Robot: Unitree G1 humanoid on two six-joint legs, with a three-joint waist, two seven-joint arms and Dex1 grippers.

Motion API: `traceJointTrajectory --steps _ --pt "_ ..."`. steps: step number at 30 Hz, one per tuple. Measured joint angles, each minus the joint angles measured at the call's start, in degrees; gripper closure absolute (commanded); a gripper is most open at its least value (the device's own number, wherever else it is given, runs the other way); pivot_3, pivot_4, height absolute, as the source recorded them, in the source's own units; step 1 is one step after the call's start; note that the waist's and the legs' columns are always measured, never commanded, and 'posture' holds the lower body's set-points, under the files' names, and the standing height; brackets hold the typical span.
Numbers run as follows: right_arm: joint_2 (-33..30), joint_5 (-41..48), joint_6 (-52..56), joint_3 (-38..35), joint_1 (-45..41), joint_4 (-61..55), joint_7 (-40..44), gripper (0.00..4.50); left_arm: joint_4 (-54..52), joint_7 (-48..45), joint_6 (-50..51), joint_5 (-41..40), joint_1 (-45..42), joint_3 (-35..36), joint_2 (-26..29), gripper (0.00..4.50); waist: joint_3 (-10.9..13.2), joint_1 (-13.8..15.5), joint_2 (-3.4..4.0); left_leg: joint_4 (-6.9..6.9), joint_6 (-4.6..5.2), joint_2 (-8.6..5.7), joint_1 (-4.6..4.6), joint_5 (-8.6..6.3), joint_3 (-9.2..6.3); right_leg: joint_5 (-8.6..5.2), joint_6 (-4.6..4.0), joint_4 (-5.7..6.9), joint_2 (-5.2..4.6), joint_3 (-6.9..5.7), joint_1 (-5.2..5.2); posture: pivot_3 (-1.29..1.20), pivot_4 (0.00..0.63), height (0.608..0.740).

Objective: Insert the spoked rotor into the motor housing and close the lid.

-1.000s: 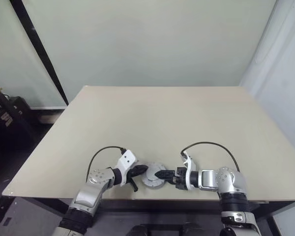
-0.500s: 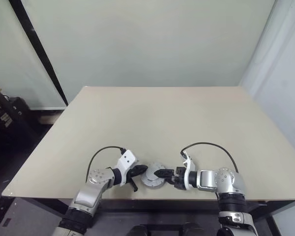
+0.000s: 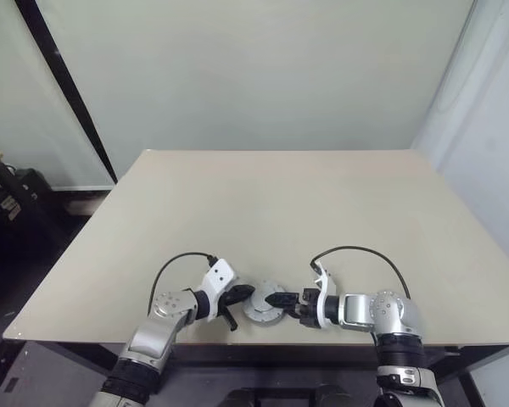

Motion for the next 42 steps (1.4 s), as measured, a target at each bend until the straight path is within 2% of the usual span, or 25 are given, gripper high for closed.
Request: traceJointTrajectory --steps 3,5,7,10,14,15,29,32,39,42 --pt "0.0 0.0 -0.4 0.2 0.1 -0.1 -0.1 0.03 0.0 0.0 0.0 0.0 0.0 0.0 0.0 4.50 0.0 0.0 0.00 0.00 0.00 0.00 0.02 0.00 0.01 0.00 0.00 0.00 0.00 0.01 0.01 0.00 0.000 0.740" --pt "0.2 0.0 -0.5 0.2 0.1 -0.1 -0.3 0.39 0.0 0.0 0.0 0.0 0.1 0.1 0.0 4.50 0.0 0.0 0.00 0.00 0.00 0.01 0.03 0.00 0.01 0.00 0.00 0.00 0.00 0.00 0.01 0.00 0.000 0.740" --pt "0.3 -0.2 -0.7 0.0 0.3 0.1 -1.2 0.94 0.0 0.0 0.0 0.1 0.1 0.1 0.0 4.50 0.0 0.0 0.00 0.00 0.00 0.01 0.02 0.00 0.01 0.00 -0.01 0.00 0.00 0.00 0.00 0.00 0.000 0.740" --pt "0.4 -0.2 -0.4 -0.6 0.6 0.5 -2.0 2.04 0.0 0.0 0.0 0.0 0.1 0.1 -0.1 4.50 0.0 0.0 0.00 -0.04 0.00 0.01 0.02 0.00 0.01 0.00 0.00 -0.01 0.00 0.01 -0.01 0.00 0.000 0.740" --pt "0.7 1.1 0.7 -1.7 0.7 0.3 -1.7 3.05 0.1 0.1 0.0 0.2 0.2 0.6 0.0 4.50 0.0 -0.2 0.06 -0.11 0.00 0.07 0.16 0.00 0.07 -0.01 -0.02 0.01 0.04 0.03 0.05 0.00 0.000 0.740" --pt "0.8 1.8 0.8 -2.0 0.7 0.1 -1.4 3.19 0.1 0.1 0.0 0.3 0.2 0.7 0.2 4.50 -0.1 -0.3 0.08 -0.11 0.00 0.11 0.22 0.00 0.08 -0.01 -0.02 0.02 0.05 0.03 0.08 0.00 0.000 0.740" --pt "1.0 2.0 1.6 -2.1 1.1 -0.4 -1.1 3.23 0.2 0.5 0.2 0.2 0.3 1.5 -0.5 4.50 -0.2 -0.3 0.25 -0.12 0.00 0.13 0.27 0.00 0.10 -0.04 -0.07 0.02 0.06 0.03 0.06 0.00 0.000 0.740" --pt "1.0 2.0 1.7 -2.0 1.2 -0.4 -1.1 3.23 0.2 0.4 2.2 -1.4 0.3 3.1 -1.1 3.92 -0.2 -0.4 0.25 -0.12 0.00 0.16 0.27 0.00 0.10 -0.05 -0.09 0.02 0.08 0.02 0.05 0.00 0.000 0.740" --pt "2.0 2.2 1.6 -1.5 1.1 -0.3 -1.2 3.26 -3.3 -4.5 10.0 -7.7 0.3 5.0 2.1 1.56 -0.2 -1.9 0.26 -0.18 -0.01 0.17 0.21 -0.01 0.09 -0.07 -0.12 0.02 0.08 0.02 0.00 0.00 0.000 0.740" --pt "2.0 2.3 1.6 -1.5 1.0 -0.3 -1.2 3.26 -4.0 -4.4 13.5 -12.0 0.3 9.9 2.9 0.51 -0.2 -2.0 0.26 -0.19 -0.01 0.18 0.18 -0.01 0.05 -0.04 -0.07 0.01 0.08 -0.01 -0.03 0.00 0.000 0.740"
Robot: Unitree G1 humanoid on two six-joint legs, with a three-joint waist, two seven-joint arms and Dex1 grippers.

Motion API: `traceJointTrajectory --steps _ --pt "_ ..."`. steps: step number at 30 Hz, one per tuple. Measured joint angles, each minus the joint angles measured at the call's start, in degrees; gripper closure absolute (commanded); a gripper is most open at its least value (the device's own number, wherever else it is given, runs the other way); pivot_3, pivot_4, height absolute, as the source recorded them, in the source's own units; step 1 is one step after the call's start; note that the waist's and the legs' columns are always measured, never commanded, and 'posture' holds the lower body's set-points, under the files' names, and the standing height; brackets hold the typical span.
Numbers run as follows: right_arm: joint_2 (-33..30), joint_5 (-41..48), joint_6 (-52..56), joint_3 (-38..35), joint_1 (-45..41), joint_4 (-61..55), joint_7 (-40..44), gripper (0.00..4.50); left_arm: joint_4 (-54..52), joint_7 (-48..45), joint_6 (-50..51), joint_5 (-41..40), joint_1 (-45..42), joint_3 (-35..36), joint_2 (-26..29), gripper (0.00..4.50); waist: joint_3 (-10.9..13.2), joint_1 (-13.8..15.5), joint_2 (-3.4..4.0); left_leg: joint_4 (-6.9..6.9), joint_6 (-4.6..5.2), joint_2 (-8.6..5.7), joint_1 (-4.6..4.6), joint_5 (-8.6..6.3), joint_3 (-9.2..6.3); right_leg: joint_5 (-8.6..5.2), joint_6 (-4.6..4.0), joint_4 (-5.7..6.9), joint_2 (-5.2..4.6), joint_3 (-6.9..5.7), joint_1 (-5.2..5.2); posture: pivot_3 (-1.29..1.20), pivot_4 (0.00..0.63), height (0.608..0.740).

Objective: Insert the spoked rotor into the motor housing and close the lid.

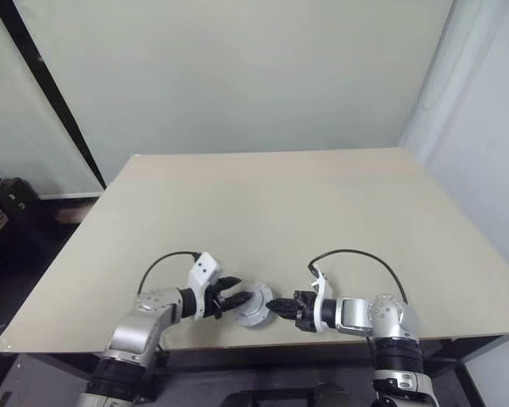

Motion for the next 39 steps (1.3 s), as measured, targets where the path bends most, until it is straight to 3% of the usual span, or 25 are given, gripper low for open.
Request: traceJointTrajectory --steps 2,12,22,39 --pt "0.2 0.0 0.0 -0.3 -0.1 0.1 -0.1 3.26 -0.7 0.6 2.9 -3.3 0.1 4.0 0.2 0.00 0.0 0.0 0.00 -0.01 0.00 0.00 -0.02 0.00 0.00 0.00 0.00 -0.01 0.00 0.00 -0.02 0.00 0.000 0.740" --pt "1.9 2.3 1.3 -4.7 -0.7 1.1 -1.9 3.28 -3.7 7.2 13.4 -13.9 5.2 13.8 -2.1 0.00 0.0 0.0 -0.02 -0.02 -0.01 0.00 -0.08 -0.01 -0.03 -0.01 -0.02 -0.04 -0.02 -0.02 -0.05 0.00 0.000 0.740" --pt "1.8 6.8 0.7 -5.8 -0.7 2.9 -3.5 3.28 -7.3 11.6 20.7 -20.6 7.9 16.6 -3.1 0.00 0.0 0.0 -0.05 0.03 0.00 -0.05 -0.78 0.01 -0.02 0.05 0.03 -0.05 -0.03 0.01 -0.70 0.00 0.000 0.740" --pt "1.7 21.0 -4.7 -8.3 -1.6 4.7 -10.7 3.29 -7.7 16.3 26.1 -32.3 9.5 20.5 -10.4 0.00 0.0 0.2 -0.05 0.04 0.01 -0.07 -0.84 0.01 0.03 0.06 0.02 -0.06 -0.02 0.05 -0.74 0.00 0.000 0.740"
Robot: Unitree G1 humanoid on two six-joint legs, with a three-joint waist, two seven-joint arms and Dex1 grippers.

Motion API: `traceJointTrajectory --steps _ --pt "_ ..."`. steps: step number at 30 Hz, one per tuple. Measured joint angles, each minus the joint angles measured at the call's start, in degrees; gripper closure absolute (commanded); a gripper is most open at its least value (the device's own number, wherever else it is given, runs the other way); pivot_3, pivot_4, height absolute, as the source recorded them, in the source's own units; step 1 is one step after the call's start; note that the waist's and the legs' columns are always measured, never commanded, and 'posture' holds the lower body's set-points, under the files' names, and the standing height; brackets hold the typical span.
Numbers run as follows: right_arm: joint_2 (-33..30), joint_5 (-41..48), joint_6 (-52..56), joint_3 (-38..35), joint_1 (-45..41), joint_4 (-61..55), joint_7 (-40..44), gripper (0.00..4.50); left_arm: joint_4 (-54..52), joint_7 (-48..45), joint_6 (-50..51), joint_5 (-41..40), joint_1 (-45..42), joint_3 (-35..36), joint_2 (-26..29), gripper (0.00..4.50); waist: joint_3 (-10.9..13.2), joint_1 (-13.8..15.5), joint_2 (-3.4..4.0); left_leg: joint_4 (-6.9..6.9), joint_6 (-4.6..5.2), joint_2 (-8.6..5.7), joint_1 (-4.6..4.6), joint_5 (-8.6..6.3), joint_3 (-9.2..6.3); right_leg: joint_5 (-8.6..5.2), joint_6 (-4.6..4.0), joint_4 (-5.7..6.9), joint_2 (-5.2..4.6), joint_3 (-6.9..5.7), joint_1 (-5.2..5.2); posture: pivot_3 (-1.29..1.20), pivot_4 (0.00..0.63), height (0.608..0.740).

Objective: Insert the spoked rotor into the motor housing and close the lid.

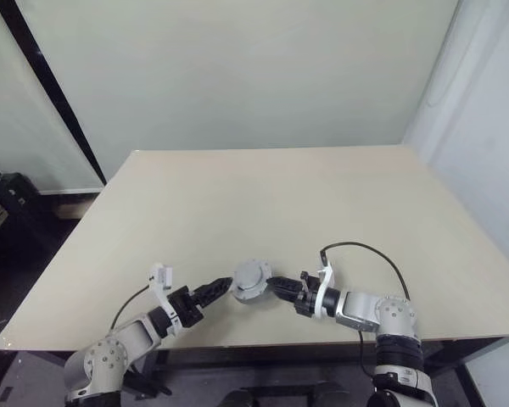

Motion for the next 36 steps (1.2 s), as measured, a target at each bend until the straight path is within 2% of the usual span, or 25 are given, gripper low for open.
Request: traceJointTrajectory --steps 16,19,22,24,32,34,36 --pt "0.3 9.1 -0.3 3.1 -0.6 0.3 -4.4 3.29 7.4 2.7 -0.3 -5.1 -4.6 0.2 -8.2 0.00 0.0 0.0 -0.02 0.06 0.01 -0.02 -0.03 0.01 -0.01 0.01 -0.01 0.00 0.02 0.01 0.03 0.00 0.000 0.740" --pt "0.3 10.1 -0.6 3.6 -0.6 0.3 -5.2 3.29 8.0 2.9 0.1 -6.7 -4.6 0.9 -8.8 0.60 0.0 0.0 -0.02 0.06 0.01 -0.02 -0.04 0.01 0.00 0.01 -0.01 0.00 0.02 0.01 0.03 0.00 0.000 0.740" --pt "0.3 10.7 -0.9 3.7 -0.6 0.2 -6.0 3.29 8.7 3.3 0.4 -9.1 -4.6 2.5 -9.5 1.61 0.0 0.0 -0.02 0.07 0.01 -0.01 -0.03 0.01 -0.01 0.01 -0.01 0.00 0.02 0.00 0.02 0.00 0.000 0.740" --pt "0.3 11.4 -1.0 3.6 -0.6 0.2 -6.2 3.29 8.8 3.3 0.4 -10.8 -4.6 3.4 -10.0 2.01 0.0 0.0 -0.02 0.07 0.01 -0.02 -0.03 0.01 -0.01 0.01 -0.01 0.00 0.02 0.01 0.03 0.00 0.000 0.740" --pt "0.3 11.7 -4.0 5.5 -0.2 -0.4 -7.2 3.29 9.5 4.4 -0.7 -12.7 -4.5 3.9 -11.2 2.20 0.0 0.0 -0.03 0.08 0.01 -0.02 -0.03 0.01 0.00 0.01 -0.01 0.00 0.02 0.02 0.04 0.00 0.000 0.740" --pt "0.4 10.5 -5.5 6.7 0.3 -0.9 -6.2 2.56 9.6 4.5 -1.2 -12.7 -4.5 3.9 -11.3 2.22 0.0 0.0 -0.02 0.08 0.01 -0.02 -0.05 0.01 0.01 0.01 -0.01 0.00 0.03 0.03 0.01 0.00 0.000 0.740" --pt "-0.2 8.9 -6.7 8.2 0.7 -1.8 -5.3 1.92 9.6 4.5 -2.1 -12.7 -4.5 3.8 -11.4 2.45 0.0 0.0 -0.04 0.10 0.01 -0.03 -0.05 0.01 0.00 0.01 -0.01 -0.01 0.03 0.02 0.04 0.00 0.000 0.740"
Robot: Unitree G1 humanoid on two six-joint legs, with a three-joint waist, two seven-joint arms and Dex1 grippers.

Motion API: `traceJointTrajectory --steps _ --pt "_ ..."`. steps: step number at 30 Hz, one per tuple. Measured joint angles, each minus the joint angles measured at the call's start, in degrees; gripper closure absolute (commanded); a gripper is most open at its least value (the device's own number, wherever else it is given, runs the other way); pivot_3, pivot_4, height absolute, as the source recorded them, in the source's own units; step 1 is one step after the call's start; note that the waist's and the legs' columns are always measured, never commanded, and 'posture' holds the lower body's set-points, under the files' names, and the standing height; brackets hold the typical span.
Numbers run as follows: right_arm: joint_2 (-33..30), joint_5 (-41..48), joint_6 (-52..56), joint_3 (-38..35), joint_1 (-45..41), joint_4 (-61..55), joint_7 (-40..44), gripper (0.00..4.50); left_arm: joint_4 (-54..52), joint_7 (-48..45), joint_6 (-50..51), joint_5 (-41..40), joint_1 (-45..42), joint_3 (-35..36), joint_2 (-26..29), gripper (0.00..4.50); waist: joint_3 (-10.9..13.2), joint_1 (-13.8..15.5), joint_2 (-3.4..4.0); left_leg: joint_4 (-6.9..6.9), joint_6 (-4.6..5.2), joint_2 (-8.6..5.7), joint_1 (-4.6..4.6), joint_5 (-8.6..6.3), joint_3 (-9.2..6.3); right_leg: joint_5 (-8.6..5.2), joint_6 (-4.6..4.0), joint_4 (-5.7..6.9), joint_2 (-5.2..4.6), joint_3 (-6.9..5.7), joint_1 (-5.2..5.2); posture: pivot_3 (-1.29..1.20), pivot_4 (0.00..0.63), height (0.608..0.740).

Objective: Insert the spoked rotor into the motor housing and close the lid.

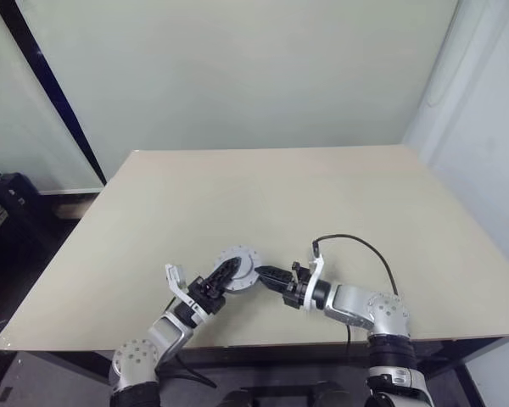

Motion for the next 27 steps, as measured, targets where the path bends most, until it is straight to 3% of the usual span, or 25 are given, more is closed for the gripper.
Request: traceJointTrajectory --steps 4,11,19,27 --pt "-0.8 -4.9 -5.1 4.9 0.6 -3.7 2.7 0.51 0.1 0.7 -1.9 1.4 0.0 -0.4 -0.3 2.47 0.0 0.0 0.01 0.01 0.00 0.00 0.01 0.00 0.00 0.00 0.00 0.00 0.00 0.01 -0.01 0.00 0.000 0.740" --pt "-3.2 -18.2 -24.8 11.3 3.9 -7.7 10.6 0.50 0.2 2.1 -9.6 5.9 -0.5 -0.1 -0.6 2.47 0.0 0.0 -0.01 -0.02 -0.01 0.00 0.00 0.00 0.01 0.00 0.01 -0.01 0.00 0.01 -0.03 0.00 0.000 0.740" --pt "-16.2 -41.9 -52.4 29.4 6.2 -11.3 27.9 0.50 0.6 4.6 -27.3 26.5 -1.3 -3.8 6.4 2.48 0.0 0.4 -0.05 0.01 -0.04 -0.03 0.03 0.01 0.03 0.00 0.01 -0.02 0.00 0.03 0.01 0.00 0.000 0.740" --pt "-19.6 -51.3 -63.4 35.6 6.2 -10.8 34.6 0.50 2.6 6.8 -32.9 31.6 -2.8 -3.6 8.4 2.48 0.0 0.9 -0.56 0.07 -0.04 -0.04 0.04 0.01 -0.04 0.03 0.00 -0.01 -0.01 0.01 0.07 0.00 0.000 0.740"
